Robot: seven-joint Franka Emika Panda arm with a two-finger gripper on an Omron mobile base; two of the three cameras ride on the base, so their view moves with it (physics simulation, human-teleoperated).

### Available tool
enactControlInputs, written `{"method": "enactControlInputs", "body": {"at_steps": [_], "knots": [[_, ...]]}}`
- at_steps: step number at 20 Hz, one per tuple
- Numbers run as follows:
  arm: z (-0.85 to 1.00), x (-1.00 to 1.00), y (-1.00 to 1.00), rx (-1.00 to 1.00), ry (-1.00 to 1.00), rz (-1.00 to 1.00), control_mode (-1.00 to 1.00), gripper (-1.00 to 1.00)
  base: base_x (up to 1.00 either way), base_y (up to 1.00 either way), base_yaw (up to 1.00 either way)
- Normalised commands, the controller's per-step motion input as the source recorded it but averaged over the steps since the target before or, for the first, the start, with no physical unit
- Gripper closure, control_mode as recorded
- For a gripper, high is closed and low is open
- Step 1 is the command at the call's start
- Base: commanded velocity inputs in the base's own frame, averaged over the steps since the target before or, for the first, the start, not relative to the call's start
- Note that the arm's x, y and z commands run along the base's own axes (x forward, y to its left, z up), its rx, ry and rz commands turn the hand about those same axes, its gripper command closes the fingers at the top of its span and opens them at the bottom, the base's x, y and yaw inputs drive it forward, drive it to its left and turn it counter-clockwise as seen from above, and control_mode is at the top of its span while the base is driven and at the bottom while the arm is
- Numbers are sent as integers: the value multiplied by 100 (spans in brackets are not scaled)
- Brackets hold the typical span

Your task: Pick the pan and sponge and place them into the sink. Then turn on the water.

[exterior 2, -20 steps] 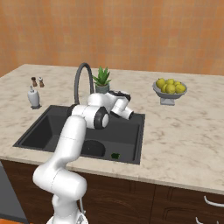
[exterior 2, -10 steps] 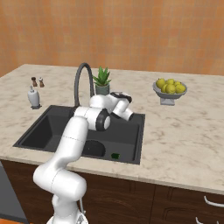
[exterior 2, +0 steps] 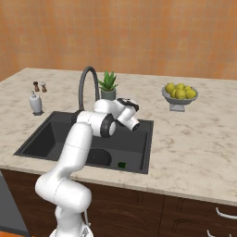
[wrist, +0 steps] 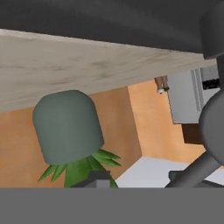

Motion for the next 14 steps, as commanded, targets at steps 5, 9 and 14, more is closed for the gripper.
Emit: {"method": "enactControlInputs", "body": {"at_steps": [5, 9, 14], "knots": [[-45, 12, -80, 0, 3, -14, -100, 100, 0, 0, 0], [-52, 12, -83, 0, 5, -12, -100, 100, 0, 0, 0], [-55, 1, -81, 0, 4, -10, -100, 100, 0, 0, 0]]}}
